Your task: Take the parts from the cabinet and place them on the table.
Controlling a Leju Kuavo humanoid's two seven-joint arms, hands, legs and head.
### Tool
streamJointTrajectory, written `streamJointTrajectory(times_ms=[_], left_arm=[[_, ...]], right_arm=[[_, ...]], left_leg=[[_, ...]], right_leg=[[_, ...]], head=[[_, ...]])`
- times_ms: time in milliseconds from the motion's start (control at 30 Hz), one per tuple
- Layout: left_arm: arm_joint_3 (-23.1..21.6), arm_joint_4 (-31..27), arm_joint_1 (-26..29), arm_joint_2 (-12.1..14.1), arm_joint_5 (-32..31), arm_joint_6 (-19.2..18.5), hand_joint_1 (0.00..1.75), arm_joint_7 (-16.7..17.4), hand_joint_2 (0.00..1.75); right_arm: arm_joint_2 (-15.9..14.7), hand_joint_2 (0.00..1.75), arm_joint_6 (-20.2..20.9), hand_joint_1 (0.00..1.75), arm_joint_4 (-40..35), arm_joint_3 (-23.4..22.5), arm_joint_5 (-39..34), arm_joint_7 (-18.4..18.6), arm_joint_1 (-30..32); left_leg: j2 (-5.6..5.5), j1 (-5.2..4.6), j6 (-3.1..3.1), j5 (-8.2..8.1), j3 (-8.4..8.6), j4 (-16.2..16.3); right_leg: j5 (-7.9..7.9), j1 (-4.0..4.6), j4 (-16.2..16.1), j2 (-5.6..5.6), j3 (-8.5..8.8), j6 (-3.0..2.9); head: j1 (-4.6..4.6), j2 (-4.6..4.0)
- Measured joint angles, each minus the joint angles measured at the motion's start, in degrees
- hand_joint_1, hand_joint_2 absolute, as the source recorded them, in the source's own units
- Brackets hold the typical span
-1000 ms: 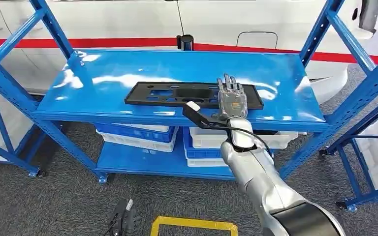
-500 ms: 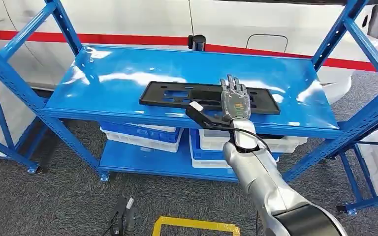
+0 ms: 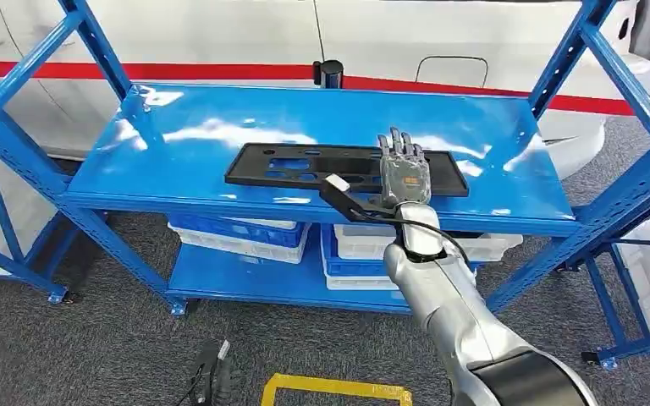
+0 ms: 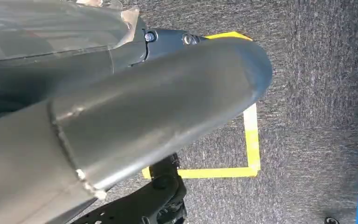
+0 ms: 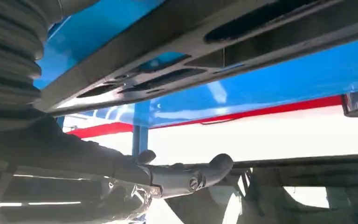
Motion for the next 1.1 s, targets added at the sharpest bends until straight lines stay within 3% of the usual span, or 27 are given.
streamJointTrajectory(times_ms=[333,933,967,1000,1100], left_arm=[[0.3,0.0,0.0,0.0,0.1,0.3,0.0,1.0,0.0],[0.6,0.0,-0.1,0.0,0.1,0.4,0.0,1.2,0.0],[0.6,0.0,-0.2,-0.1,0.0,0.4,0.0,1.3,0.0],[0.6,0.0,-0.2,-0.1,0.0,0.4,0.0,1.4,0.0],[0.6,0.0,-0.3,-0.1,-0.4,0.4,0.0,1.6,0.0]], right_arm=[[0.0,1.75,4.0,0.0,0.5,-0.1,0.9,1.9,0.0],[0.1,1.75,4.9,0.0,0.9,-0.1,0.9,2.6,0.0],[0.1,1.75,4.9,0.38,0.9,-0.1,0.9,2.6,0.0],[0.1,1.75,4.9,1.75,0.9,-0.1,0.8,2.6,0.0],[0.1,1.75,4.9,1.75,1.0,-0.3,0.5,2.0,0.0]], left_leg=[[0.0,-0.48,0.0,0.11,-0.03,0.0],[-0.02,-0.69,0.02,0.1,-0.02,0.0],[-0.02,-0.69,0.02,0.1,-0.02,0.0],[-0.01,-0.69,0.02,0.1,-0.02,0.0],[-0.01,-0.68,0.02,0.1,-0.02,0.0]], right_leg=[[0.13,-0.21,0.0,0.0,0.1,-0.16],[0.12,-0.37,0.0,-0.01,0.14,-0.16],[0.12,-0.37,0.0,-0.01,0.14,-0.16],[0.12,-0.36,0.0,-0.01,0.14,-0.16],[0.12,-0.36,0.0,-0.01,0.14,-0.16]], head=[[0.0,0.0],[0.0,0.0],[0.0,0.0],[0.0,0.0],[-0.02,0.0]])
